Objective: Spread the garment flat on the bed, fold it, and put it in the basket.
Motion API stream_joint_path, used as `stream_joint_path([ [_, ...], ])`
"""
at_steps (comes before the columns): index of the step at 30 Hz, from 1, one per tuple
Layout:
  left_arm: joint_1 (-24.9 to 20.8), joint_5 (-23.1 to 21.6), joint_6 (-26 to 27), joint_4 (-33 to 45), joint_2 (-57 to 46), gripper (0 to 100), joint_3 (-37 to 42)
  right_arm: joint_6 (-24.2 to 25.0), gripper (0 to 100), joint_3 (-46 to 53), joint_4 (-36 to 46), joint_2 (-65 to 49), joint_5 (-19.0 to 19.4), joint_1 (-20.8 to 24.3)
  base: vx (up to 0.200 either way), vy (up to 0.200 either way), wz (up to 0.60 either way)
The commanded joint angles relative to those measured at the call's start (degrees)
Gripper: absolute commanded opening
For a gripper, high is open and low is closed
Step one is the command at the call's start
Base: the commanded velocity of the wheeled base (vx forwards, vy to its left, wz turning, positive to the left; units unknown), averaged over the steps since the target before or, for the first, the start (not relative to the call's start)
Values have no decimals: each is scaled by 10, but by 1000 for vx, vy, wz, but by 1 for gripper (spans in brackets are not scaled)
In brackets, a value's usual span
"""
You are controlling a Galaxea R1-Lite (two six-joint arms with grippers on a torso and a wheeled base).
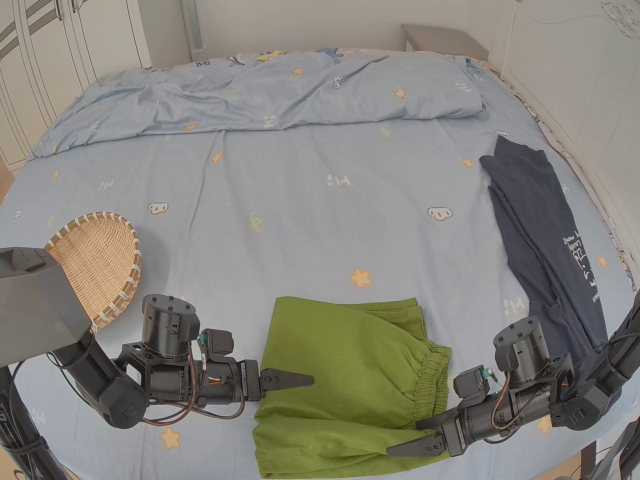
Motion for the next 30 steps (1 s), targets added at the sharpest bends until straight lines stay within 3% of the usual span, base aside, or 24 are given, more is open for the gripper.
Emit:
stream_joint_path([
  [1,-12,-8,0,-2,2,100,8,0,100,1,-2,-1,2,-1,0,0,0],
  [11,-15,-28,1,-2,2,100,11,-1,100,12,-4,-1,2,-6,0,0,0],
  [12,-19,-31,1,-2,3,0,11,-1,100,12,-4,-1,2,-6,0,0,0],
  [22,-24,-35,-2,-53,35,0,14,0,100,13,-15,-4,2,-4,0,0,0],
  [30,-30,-34,-41,-58,19,0,8,23,100,4,-58,-61,0,-25,0,0,0],
])
